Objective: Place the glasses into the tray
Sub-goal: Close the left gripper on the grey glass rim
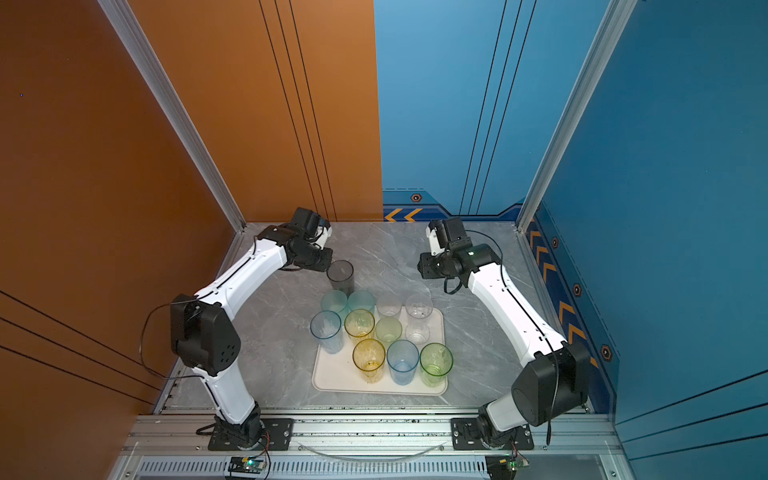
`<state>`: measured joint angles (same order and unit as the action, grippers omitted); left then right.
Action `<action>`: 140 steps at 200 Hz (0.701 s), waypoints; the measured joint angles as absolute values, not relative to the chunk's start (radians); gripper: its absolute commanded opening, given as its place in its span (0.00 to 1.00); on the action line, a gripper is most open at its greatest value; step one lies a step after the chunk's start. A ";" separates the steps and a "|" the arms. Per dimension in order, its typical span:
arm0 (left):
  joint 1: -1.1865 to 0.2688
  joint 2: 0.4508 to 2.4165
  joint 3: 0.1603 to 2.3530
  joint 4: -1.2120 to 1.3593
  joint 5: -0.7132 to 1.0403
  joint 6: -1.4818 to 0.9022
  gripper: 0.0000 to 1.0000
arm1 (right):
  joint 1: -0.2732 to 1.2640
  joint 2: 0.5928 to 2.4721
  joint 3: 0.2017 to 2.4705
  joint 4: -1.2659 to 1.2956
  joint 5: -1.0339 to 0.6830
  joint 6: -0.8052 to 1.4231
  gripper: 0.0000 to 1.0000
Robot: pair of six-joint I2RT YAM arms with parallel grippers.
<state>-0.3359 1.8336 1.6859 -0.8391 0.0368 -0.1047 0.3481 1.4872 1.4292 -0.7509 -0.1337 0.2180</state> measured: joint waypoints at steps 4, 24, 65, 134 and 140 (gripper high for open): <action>-0.338 1.837 1.690 -0.842 0.035 -0.102 0.23 | 0.347 1.487 1.428 -0.749 -0.135 0.218 0.43; -0.346 1.854 1.710 -0.857 0.023 -0.095 0.22 | 0.342 1.487 1.423 -0.747 -0.137 0.218 0.43; -0.354 1.884 1.727 -0.875 -0.001 -0.091 0.22 | 0.334 1.485 1.411 -0.746 -0.147 0.218 0.43; -0.355 1.899 1.731 -0.892 -0.019 -0.078 0.21 | 0.331 1.484 1.395 -0.729 -0.158 0.218 0.43; -0.355 1.899 1.731 -0.892 -0.019 -0.075 0.21 | 0.329 1.483 1.394 -0.728 -0.158 0.218 0.43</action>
